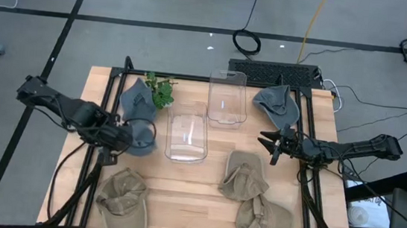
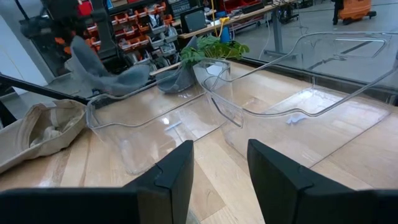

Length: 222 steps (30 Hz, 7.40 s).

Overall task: Pick & Place hat
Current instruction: Put the bottom ash blue cap into the right transparent bin

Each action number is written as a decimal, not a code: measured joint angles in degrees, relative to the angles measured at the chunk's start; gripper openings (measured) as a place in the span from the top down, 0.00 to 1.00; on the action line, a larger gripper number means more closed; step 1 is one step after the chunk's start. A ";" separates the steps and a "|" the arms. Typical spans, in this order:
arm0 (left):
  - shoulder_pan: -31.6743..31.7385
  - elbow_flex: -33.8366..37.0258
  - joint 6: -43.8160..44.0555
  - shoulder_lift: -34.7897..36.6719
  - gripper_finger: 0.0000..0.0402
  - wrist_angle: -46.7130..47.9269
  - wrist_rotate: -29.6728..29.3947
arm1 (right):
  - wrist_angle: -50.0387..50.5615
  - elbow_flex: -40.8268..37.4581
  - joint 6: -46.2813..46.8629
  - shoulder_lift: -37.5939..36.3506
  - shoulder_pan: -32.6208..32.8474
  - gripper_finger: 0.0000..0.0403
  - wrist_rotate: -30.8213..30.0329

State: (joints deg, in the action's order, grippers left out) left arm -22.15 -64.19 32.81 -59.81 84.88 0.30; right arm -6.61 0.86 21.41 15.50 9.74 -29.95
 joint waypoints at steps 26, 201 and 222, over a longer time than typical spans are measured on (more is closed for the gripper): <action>0.00 -24.22 -1.05 1.77 0.98 -1.03 -16.10 | 0.00 0.00 0.00 0.01 0.00 0.65 0.01; 31.71 -24.17 -24.61 -23.82 0.98 -60.07 33.19 | 47.14 100.39 -15.64 55.40 0.00 0.12 15.42; 31.71 -24.17 -24.45 -23.82 0.98 -57.49 36.16 | 52.90 100.44 -11.63 57.63 0.54 0.23 21.32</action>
State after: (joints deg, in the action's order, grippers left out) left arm 9.56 -88.36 8.37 -83.64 27.39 36.47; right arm 46.29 101.30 9.77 73.14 10.28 -8.63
